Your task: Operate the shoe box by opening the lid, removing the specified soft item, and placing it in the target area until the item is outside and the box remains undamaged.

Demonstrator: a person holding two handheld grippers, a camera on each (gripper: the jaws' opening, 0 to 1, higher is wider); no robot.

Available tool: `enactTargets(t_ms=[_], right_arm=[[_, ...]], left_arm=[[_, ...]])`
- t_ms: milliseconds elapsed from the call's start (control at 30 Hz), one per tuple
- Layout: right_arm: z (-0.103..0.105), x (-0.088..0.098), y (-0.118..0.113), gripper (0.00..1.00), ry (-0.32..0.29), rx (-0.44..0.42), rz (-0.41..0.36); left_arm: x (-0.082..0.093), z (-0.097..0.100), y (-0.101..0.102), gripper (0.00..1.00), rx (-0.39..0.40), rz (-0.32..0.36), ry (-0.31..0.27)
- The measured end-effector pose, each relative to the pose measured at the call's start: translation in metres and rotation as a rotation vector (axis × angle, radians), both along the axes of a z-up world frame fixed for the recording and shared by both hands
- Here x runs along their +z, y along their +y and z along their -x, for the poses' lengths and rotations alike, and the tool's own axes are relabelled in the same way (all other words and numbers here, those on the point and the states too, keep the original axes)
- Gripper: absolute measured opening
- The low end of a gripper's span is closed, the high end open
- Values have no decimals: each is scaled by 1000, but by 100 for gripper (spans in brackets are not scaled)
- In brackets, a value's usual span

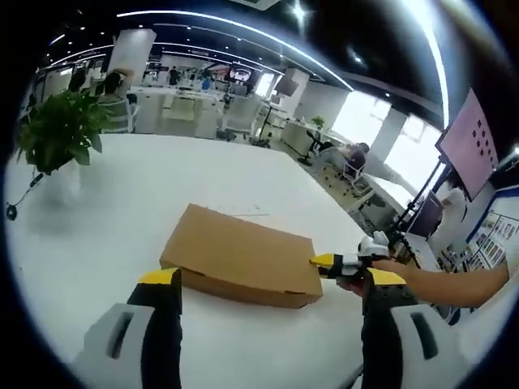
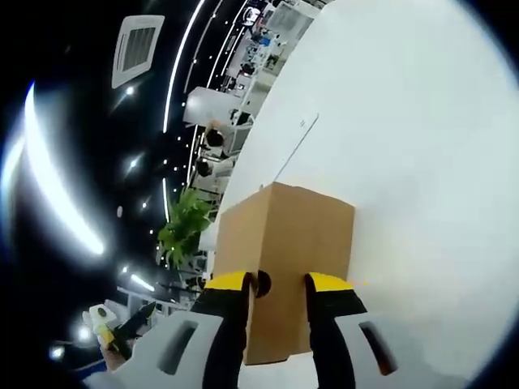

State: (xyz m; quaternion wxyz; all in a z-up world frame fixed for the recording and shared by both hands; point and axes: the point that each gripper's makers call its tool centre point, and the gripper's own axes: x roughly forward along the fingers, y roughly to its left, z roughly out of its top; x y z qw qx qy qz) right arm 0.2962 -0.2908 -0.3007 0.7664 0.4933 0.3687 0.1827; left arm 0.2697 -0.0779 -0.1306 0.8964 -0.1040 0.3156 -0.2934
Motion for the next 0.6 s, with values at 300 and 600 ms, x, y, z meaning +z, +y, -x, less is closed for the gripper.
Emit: enactTargets(t_ms=[300, 600], right_arm=[[-3, -3, -1, 26, -3, 24, -3], [-3, -3, -1, 26, -6, 46, 5]], left_arm=[[3, -20, 18, 98, 35, -2, 43], [7, -37, 42, 99, 98, 65, 35]])
